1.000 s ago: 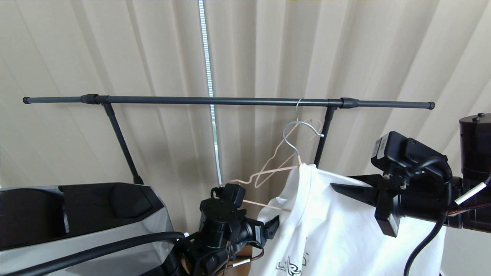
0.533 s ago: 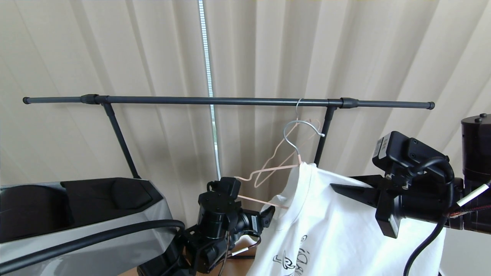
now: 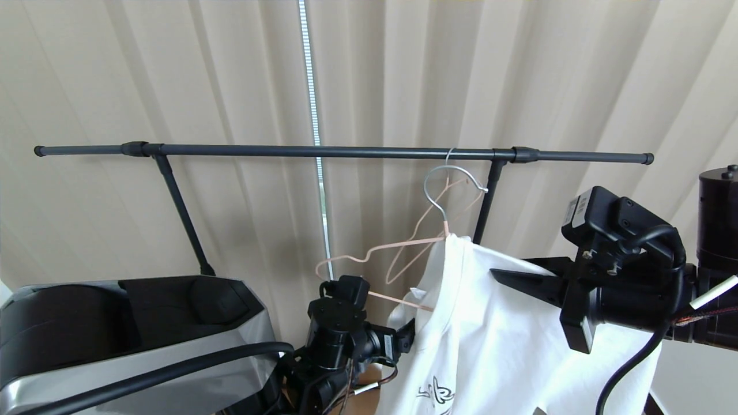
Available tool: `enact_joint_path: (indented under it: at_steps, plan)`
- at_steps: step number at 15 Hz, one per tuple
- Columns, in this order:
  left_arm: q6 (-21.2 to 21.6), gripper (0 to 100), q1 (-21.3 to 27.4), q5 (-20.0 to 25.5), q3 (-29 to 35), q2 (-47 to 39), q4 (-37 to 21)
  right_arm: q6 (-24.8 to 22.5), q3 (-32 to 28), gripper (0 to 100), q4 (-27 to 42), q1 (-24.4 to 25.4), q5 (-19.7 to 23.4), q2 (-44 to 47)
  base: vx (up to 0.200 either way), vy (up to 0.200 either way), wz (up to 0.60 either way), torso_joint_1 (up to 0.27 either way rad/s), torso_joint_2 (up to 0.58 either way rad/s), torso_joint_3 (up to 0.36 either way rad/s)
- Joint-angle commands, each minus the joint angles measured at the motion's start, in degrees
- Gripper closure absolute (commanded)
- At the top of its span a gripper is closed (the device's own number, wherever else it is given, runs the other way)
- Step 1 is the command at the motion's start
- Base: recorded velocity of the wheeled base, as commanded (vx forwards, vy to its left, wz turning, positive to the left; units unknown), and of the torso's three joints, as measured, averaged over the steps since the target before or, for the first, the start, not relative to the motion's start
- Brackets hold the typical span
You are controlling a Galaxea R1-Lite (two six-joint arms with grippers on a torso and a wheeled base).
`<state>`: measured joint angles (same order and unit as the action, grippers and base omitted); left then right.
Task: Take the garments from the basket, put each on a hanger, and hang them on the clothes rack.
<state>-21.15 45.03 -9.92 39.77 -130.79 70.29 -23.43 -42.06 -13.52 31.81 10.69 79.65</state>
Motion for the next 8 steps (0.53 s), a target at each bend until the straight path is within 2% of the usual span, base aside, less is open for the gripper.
enact_joint_path:
  at_steps: [1, 3, 6, 8]
  plan:
    - [0.32, 100, 0.14, -0.36, -0.3, -0.34, 0.02, -0.04, -0.04, 100, -0.02, -0.08, -0.06, -0.02, 0.0, 0.0, 0.0, 0.0, 0.0, 0.0]
    - [2.78, 100, 0.14, -2.38, -1.45, -0.08, 1.34, -0.04, -0.04, 100, -0.1, -0.6, -0.06, 0.06, 0.0, 0.0, 0.0, 0.0, 0.0, 0.0]
    - [7.97, 100, 0.06, -3.44, -6.02, 0.1, 9.69, -0.04, -0.13, 100, -0.02, -2.8, 0.03, 0.06, 0.0, 0.0, 0.0, 0.0, 0.0, 0.0]
    - [10.34, 100, -0.21, -3.52, -7.25, 0.1, 12.59, -0.04, -0.04, 100, -0.02, -2.98, 0.03, 0.24, 0.0, 0.0, 0.0, 0.0, 0.0, 0.0]
